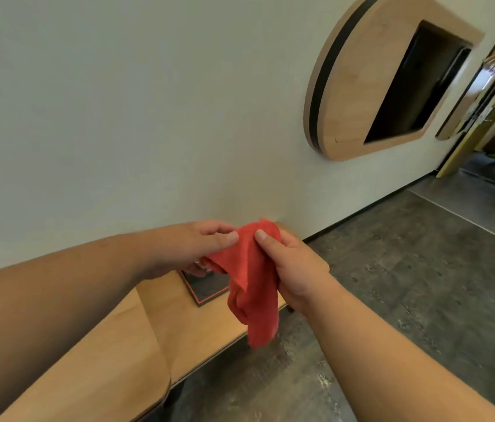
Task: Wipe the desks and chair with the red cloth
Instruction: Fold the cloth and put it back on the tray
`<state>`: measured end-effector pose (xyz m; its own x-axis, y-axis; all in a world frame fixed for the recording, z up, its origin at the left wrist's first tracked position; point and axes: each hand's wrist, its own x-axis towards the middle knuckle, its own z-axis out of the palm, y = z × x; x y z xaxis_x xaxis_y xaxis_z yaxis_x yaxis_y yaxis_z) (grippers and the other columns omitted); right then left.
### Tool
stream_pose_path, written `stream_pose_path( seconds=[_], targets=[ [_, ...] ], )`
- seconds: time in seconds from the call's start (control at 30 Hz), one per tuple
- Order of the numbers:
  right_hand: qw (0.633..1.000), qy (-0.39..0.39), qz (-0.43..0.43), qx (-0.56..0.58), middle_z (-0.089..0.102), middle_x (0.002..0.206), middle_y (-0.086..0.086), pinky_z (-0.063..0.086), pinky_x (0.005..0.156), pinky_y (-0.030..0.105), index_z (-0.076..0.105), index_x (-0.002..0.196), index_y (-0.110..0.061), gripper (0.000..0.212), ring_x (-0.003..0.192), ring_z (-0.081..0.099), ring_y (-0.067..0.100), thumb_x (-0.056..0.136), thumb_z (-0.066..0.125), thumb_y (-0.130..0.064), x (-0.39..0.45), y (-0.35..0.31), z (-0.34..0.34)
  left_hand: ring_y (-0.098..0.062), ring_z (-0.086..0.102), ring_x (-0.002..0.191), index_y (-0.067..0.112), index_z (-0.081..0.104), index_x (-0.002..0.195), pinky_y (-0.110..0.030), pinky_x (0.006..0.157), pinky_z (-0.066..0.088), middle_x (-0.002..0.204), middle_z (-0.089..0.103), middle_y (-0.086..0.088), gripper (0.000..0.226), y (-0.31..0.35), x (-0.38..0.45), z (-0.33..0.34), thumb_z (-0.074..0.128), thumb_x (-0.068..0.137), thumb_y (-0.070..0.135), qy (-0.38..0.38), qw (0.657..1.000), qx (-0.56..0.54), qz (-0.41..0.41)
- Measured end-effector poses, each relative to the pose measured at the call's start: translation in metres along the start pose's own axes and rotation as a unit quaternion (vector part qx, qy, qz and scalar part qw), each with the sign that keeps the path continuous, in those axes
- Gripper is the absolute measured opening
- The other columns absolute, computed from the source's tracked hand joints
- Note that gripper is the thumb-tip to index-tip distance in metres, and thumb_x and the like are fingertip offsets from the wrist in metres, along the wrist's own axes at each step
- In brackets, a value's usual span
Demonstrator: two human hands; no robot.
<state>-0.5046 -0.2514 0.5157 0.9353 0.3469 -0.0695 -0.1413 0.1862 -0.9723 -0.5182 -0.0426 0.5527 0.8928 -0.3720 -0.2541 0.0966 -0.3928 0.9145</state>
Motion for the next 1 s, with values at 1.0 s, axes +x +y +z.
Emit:
stream_pose_path(
  seconds=[1.0],
  targets=[
    [0.926,-0.081,0.367,-0.041,0.072,0.117,0.011,0.059,0.079,0.039,0.049,0.136,-0.020,0.051,0.103,0.071,0.025,0.093,0.059,0.004,0.463,0.188,-0.265,-0.028,0.066,0.101,0.027,0.042,0.133,-0.057,0.089,0.054,0.113,0.068,-0.012,0.050,-0.220,0.495,0.014,0.062,0.092,0.008,0.345,0.822,-0.385,-0.238]
  ],
)
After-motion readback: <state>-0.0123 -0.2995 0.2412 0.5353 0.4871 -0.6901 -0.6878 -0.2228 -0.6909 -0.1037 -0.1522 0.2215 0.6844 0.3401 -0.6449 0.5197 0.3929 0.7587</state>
